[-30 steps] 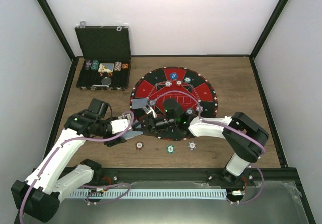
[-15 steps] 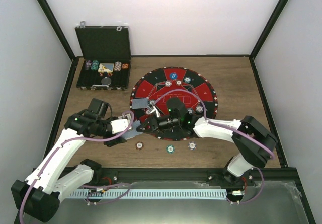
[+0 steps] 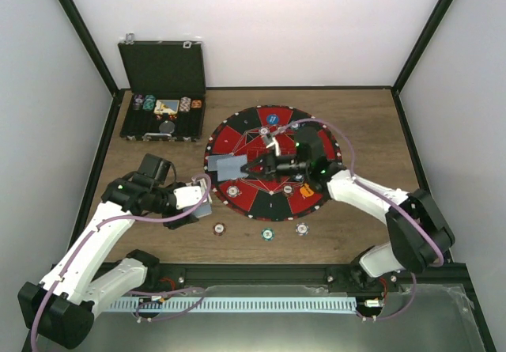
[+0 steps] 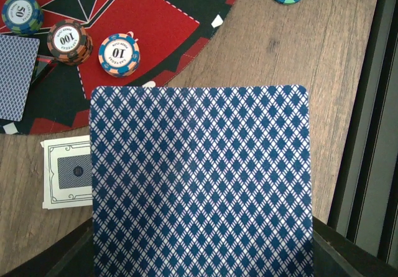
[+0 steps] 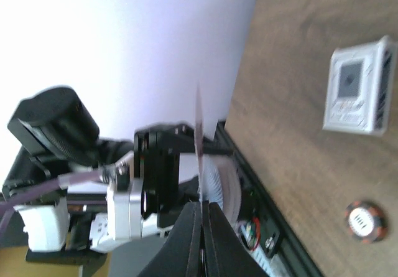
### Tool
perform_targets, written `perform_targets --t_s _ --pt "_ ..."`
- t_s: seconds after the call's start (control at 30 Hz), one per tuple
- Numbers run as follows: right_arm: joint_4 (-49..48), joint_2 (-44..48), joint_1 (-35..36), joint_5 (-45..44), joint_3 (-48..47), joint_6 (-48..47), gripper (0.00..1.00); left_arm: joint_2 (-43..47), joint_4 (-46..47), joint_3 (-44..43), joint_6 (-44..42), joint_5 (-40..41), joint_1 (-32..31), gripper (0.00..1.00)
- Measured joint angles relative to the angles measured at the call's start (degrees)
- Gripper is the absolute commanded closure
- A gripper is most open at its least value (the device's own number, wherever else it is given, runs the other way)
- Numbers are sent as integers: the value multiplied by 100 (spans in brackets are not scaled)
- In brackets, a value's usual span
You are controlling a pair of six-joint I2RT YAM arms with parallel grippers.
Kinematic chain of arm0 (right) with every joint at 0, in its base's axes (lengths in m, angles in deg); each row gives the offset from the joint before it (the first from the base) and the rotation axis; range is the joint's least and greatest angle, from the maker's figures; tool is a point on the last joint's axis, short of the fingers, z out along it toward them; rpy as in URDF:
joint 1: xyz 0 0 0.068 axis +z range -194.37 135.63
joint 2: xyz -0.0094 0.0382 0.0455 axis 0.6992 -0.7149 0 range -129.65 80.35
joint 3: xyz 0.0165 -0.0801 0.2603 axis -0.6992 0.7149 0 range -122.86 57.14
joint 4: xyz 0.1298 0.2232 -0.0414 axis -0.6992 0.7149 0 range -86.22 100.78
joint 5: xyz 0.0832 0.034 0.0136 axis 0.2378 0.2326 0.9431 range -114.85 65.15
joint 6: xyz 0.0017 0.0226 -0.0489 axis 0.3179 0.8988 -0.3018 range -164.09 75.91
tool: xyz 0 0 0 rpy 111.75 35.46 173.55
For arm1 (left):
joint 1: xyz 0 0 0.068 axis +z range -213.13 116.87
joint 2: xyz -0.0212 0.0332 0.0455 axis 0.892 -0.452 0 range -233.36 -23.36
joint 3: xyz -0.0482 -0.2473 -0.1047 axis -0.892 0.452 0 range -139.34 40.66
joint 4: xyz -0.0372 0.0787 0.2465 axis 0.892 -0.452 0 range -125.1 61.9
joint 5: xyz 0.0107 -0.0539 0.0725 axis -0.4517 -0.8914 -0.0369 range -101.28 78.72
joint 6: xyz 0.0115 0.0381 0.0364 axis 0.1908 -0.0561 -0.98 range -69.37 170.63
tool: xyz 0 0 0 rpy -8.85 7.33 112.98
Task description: Distribute texas hold em gaming equipment
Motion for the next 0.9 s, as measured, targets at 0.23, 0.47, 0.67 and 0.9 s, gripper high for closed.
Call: perform_targets --t_s 0.23,0.47,0.67,0.9 --pt "1058 -258 -1357 282 -798 -763 99 -2 -7 0 0 11 0 94" --pt "2312 -2118 -2245 -17 -2929 -1720 99 -13 -31 0 7 9 0 94" --pt "3305 -4017 -2299 -428 -4992 -2271 99 -26 -50 0 7 13 0 94" --pt "4076 -5414 -2308 -662 -6159 -2361 99 -26 -94 0 4 37 0 94"
